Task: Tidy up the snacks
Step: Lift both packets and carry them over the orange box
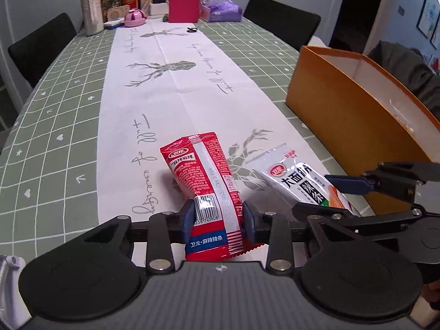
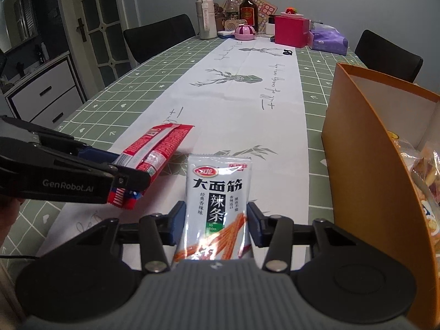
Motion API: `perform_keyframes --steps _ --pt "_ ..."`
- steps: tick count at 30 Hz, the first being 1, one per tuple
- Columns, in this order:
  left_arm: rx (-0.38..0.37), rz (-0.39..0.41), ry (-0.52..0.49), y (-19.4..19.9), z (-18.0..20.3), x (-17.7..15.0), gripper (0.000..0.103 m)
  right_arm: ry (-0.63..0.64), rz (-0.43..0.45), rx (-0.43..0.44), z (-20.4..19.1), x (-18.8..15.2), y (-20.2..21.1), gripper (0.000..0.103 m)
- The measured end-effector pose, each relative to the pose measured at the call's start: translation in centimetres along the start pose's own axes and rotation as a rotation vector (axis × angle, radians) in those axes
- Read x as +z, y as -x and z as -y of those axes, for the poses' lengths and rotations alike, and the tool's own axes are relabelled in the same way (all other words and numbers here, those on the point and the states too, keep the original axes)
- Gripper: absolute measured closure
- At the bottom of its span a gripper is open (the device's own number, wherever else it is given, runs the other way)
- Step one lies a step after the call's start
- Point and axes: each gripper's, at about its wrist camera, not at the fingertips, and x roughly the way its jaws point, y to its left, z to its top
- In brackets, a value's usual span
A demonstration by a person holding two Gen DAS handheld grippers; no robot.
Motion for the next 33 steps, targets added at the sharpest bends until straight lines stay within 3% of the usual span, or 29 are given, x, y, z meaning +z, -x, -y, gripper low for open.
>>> perform_keyframes --steps 8,14,21,28,33 --pt "0.034 -0.060 -0.114 2.1 2.2 2.3 0.062 0.108 -0.048 0.030 0.5 2.4 2.7 0.057" --pt "0.039 -0.053 -0.205 3.7 4.4 4.4 0.062 0.118 -0.021 0.043 2.6 4.8 6.1 0.057" --pt "0.010 -0.054 -0.337 4.6 8.5 7.0 0.062 0.106 -0.052 0.044 6.0 7.0 8.4 0.057" --pt "-0.041 -0.023 -0.436 4.0 13.3 10.3 0.062 0.110 -0.057 -0.074 10.3 7.4 10.2 0.057" --pt "-0.094 -0.024 -0.502 2.1 17.0 12.0 0.062 0.041 -0.108 -0.148 14.8 6.1 10.3 0.057"
